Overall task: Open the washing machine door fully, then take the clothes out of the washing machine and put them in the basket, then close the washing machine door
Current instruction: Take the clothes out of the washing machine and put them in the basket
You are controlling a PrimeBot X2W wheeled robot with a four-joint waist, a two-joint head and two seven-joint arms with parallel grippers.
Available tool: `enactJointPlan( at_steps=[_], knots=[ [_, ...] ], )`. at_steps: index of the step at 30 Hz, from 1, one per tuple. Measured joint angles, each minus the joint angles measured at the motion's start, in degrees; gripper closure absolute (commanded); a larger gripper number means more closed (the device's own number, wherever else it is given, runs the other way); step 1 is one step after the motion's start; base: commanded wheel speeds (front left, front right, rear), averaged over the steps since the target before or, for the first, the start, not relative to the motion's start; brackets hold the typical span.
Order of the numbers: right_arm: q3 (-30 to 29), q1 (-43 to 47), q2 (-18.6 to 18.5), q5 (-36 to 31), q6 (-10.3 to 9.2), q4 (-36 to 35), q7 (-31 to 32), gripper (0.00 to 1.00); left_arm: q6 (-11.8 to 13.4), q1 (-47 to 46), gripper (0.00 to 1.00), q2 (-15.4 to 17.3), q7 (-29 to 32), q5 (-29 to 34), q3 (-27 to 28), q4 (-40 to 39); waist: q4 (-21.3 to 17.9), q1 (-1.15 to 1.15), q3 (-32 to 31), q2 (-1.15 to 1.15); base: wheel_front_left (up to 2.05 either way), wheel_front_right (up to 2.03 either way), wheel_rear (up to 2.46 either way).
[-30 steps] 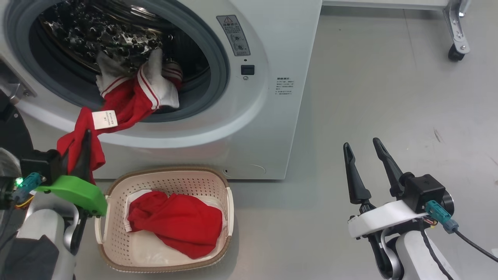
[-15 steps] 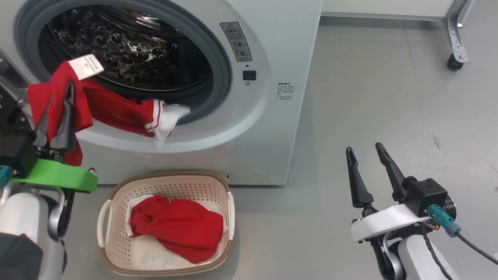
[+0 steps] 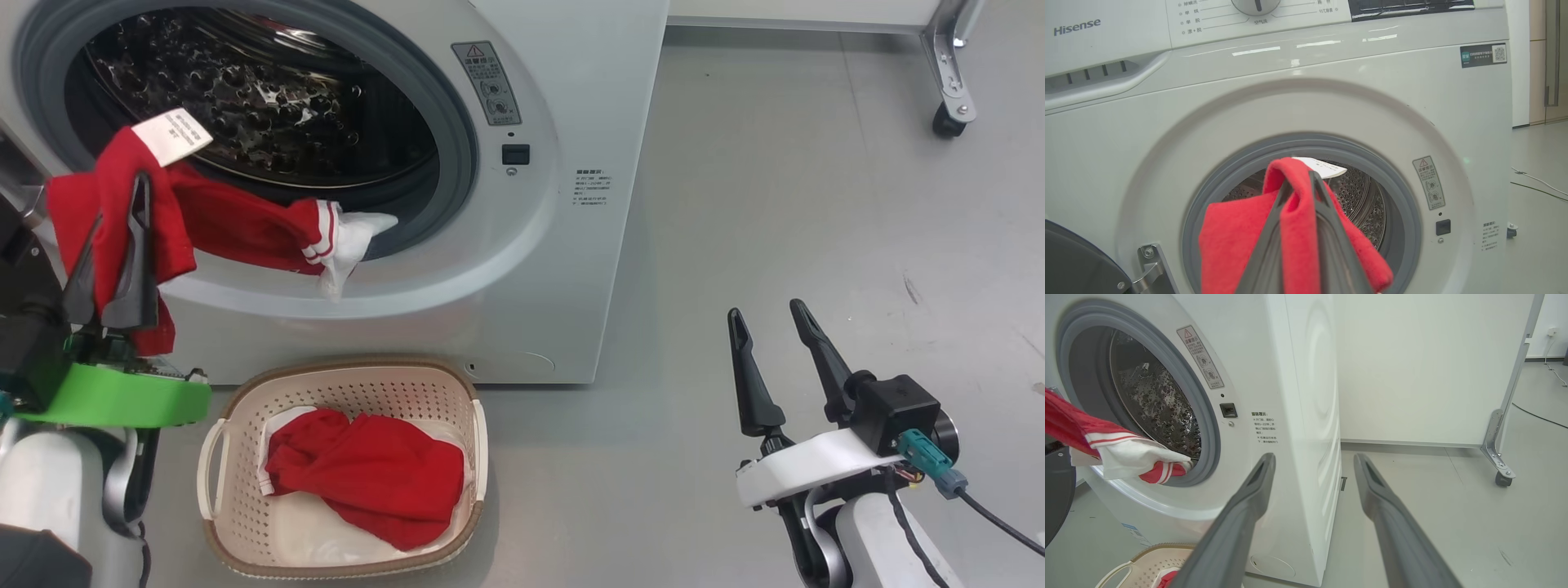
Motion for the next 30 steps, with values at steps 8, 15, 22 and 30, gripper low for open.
enactJointPlan(
  at_steps=[8, 15, 22, 30],
  knots=[
    [0.11, -0.01, 0.08, -0.43, 0.16, -0.32, 0.00, 0.00, 0.00, 2.50, 1.00, -0.54, 0.00, 0.24, 0.78, -2.75, -0.60, 0.00, 1.02, 0.00, 0.00, 0.00, 0.00],
    [0.33, -0.24, 0.11, -0.63, 0.18, -0.56, 0.00, 0.00, 0.00, 5.38, 1.00, -1.52, -0.25, -0.19, -0.52, 0.37, -1.50, 0.00, 2.78, 0.00, 0.00, 0.00, 0.00],
    [0.97, -0.53, 0.13, -1.08, 0.16, -1.08, 0.00, 0.00, 0.00, 7.68, 1.00, -0.51, -0.24, -0.07, -4.38, 5.10, -2.86, 0.00, 5.23, 0.00, 0.00, 0.00, 0.00],
    [1.94, -2.10, 0.19, -1.43, 0.16, -1.48, 0.00, 0.00, 0.00, 7.65, 1.00, 0.93, 0.26, -0.07, -8.16, 8.29, -4.55, 0.00, 8.39, 0.00, 0.00, 0.00, 0.00]
  ],
)
